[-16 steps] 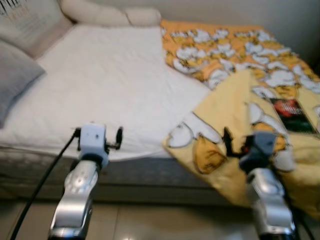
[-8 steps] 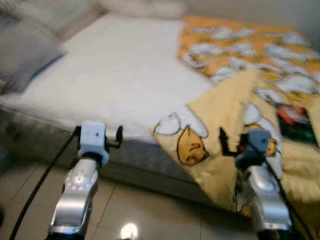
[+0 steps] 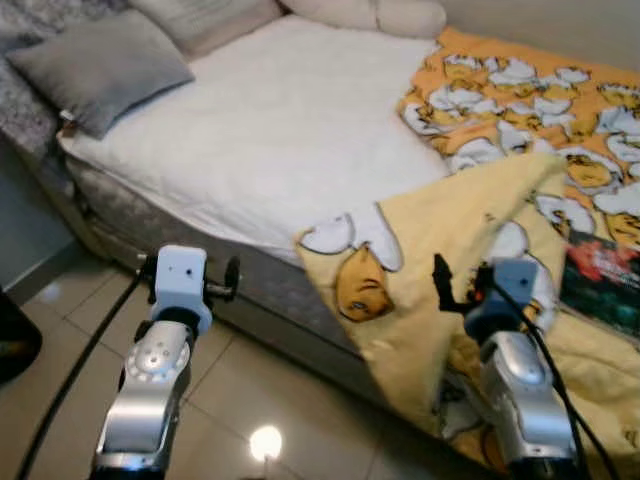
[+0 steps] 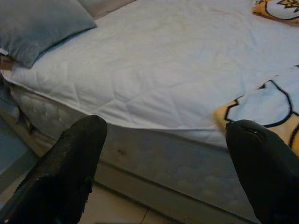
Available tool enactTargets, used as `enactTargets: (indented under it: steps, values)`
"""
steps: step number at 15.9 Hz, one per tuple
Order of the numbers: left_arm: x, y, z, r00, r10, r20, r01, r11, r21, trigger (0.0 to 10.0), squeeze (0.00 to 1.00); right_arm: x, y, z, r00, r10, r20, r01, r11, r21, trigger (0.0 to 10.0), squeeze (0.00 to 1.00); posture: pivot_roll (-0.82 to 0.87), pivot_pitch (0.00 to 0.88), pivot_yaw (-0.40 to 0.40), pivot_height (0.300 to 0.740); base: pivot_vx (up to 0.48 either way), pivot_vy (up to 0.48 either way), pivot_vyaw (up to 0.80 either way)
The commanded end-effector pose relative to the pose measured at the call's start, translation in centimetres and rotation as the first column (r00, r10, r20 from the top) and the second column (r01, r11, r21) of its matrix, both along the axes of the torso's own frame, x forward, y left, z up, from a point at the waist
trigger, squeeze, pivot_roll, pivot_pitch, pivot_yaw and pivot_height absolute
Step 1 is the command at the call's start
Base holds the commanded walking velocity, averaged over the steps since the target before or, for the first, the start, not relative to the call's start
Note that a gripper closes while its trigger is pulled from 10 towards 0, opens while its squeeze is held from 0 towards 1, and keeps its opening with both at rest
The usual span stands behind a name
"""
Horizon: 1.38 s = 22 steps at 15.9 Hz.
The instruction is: Clean up the room
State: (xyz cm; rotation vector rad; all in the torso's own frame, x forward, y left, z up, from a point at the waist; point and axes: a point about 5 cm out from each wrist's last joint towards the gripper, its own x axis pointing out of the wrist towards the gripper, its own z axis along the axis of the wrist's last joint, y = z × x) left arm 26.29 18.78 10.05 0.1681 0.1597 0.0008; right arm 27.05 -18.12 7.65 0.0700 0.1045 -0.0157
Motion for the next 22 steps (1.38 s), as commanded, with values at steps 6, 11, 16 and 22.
enactTargets:
  steps: [6,11,16,22]
  values:
    - [0.2,-0.2,0.5,1.000,-0.004,0.017,0.004,1.000,0.001,10.0,1.00,0.1,-0.3,0.1,1.000,0.008,-0.001,-0.008,1.000,-0.007,10.0,1.00,-0.01,0.000,0.018,0.740,0.000,-0.480,0.00]
    - [0.3,-0.3,0.4,1.000,-0.007,0.013,0.007,1.000,-0.002,10.0,1.00,-0.1,0.0,-0.4,0.998,0.059,-0.014,-0.059,0.998,-0.013,10.0,1.00,-0.02,0.000,0.017,0.740,0.000,-0.480,0.56]
    - [0.3,-0.3,0.3,1.000,-0.006,0.013,0.006,1.000,-0.001,10.0,1.00,-0.1,0.4,-1.0,0.994,0.101,-0.035,-0.101,0.995,-0.001,10.0,1.00,-0.02,0.000,0.016,0.740,0.000,-0.480,0.77]
    - [0.3,-0.4,0.4,1.000,-0.009,0.020,0.009,1.000,-0.001,10.0,1.00,-0.4,1.3,-0.9,0.988,0.149,-0.042,-0.145,0.985,0.089,10.0,1.00,-0.01,0.000,0.016,0.740,0.000,-0.480,0.51]
